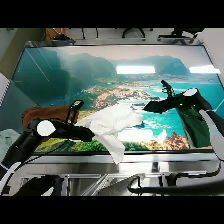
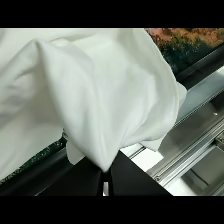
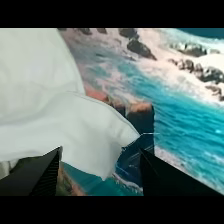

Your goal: Fold the shirts.

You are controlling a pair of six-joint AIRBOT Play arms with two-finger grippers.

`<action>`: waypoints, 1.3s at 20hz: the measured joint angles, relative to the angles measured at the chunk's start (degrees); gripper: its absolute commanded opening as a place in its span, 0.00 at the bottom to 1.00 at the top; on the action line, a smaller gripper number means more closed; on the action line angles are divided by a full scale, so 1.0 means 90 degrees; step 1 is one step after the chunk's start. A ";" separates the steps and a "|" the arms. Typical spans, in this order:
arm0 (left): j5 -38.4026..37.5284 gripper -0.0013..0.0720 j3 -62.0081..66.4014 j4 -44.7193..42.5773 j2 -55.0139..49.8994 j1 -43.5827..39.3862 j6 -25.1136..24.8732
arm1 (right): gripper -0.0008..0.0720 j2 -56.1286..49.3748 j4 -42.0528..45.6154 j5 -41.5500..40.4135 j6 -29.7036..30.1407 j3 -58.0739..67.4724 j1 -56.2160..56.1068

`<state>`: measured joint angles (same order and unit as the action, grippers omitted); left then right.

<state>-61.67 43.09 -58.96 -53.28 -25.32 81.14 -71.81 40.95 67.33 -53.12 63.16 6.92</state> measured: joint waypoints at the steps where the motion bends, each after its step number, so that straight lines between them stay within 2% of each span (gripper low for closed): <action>1: -0.0017 0.03 0.0000 -0.0002 0.0000 0.0000 0.0000 | 0.77 -0.0126 0.0032 0.0032 -0.0044 0.0000 -0.0019; 4: -0.0036 0.03 0.0000 -0.0002 0.0000 0.0000 -0.0002 | 0.77 -0.0466 0.0078 0.0138 -0.0136 0.0000 -0.0170; 5: -0.0041 0.03 0.0000 0.0000 0.0000 0.0000 -0.0002 | 0.71 -0.0556 0.0083 0.0182 -0.0141 0.0000 -0.0245; 6: -0.0056 0.03 0.0000 0.0000 0.0000 0.0000 -0.0005 | 0.60 -0.0617 0.0070 0.0204 -0.0143 0.0007 -0.0318; 7: -0.0058 0.03 0.0000 0.0000 0.0000 0.0000 -0.0015 | 0.59 -0.0670 0.0068 0.0228 -0.0163 0.0007 -0.0398; 8: -0.0058 0.03 0.0000 0.0000 0.0000 0.0000 -0.0015 | 0.43 -0.0707 0.0061 0.0270 -0.0168 0.0010 -0.0486; 9: -0.0058 0.03 0.0000 0.0000 0.0000 0.0000 -0.0015 | 0.06 -0.0726 0.0097 0.0287 -0.0165 0.0007 -0.0556; 10: -0.0058 0.03 0.0000 0.0000 0.0000 0.0000 -0.0015 | 0.03 -0.0743 0.0104 0.0347 -0.0163 0.0005 -0.0612; 14: -0.0204 0.03 0.0175 -0.0066 0.0017 0.0063 -0.0010 | 0.03 -0.0425 -0.0296 0.0551 0.0010 0.0185 -0.0634; 17: -0.0896 0.03 0.1015 -0.0546 0.0092 0.0352 0.0114 | 0.03 0.0282 -0.0668 0.0695 0.0078 0.0787 -0.0418; 21: -0.1887 0.03 0.3177 -0.1059 0.0408 0.0950 0.0270 | 0.03 0.1676 -0.1018 0.0651 0.0328 0.2157 0.0005; 26: -0.2922 0.03 0.6550 -0.1180 0.0464 0.1438 0.0301 | 0.03 0.3259 -0.0833 -0.0078 0.0668 0.3738 0.0304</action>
<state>-87.96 102.04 -69.58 -49.10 -12.38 83.85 -42.48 33.45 66.63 -47.11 96.79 9.65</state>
